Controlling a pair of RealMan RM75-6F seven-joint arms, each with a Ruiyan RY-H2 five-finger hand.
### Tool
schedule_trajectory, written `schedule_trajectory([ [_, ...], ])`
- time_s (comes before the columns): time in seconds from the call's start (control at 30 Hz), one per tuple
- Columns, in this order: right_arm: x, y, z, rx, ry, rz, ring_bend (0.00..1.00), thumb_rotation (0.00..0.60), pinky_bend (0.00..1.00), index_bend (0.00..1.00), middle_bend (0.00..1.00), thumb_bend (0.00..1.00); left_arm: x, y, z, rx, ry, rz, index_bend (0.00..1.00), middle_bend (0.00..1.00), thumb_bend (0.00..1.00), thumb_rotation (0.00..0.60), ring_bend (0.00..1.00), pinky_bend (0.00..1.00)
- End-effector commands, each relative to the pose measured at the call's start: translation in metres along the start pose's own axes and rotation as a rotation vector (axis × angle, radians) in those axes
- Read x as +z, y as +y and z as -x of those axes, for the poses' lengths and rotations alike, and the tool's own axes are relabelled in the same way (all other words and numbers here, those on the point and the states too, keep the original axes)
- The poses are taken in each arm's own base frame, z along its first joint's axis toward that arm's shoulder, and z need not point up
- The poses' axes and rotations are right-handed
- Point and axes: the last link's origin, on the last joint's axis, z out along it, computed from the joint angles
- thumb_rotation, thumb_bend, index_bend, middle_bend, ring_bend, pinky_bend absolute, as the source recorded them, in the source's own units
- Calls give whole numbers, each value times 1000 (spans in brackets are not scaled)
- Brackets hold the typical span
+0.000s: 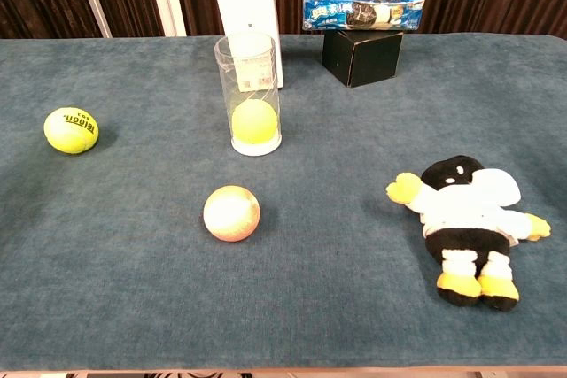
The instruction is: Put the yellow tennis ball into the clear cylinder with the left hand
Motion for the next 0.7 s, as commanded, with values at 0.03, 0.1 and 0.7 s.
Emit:
schedule_trajectory([
  [0.03,0,0,0,0,0,0,107,600,54,132,35,352,1,0,0,-3,0,5,150,27,48,600,30,86],
  [0.1,0,0,0,0,0,-1,108,600,54,132,35,352,2,0,0,-7,2,8,150,28,47,600,30,86],
  [0.7,1,1,2,-9,-14,17,108,600,54,132,35,351,42,20,7,50,-76,93,147,28,40,600,30,88],
])
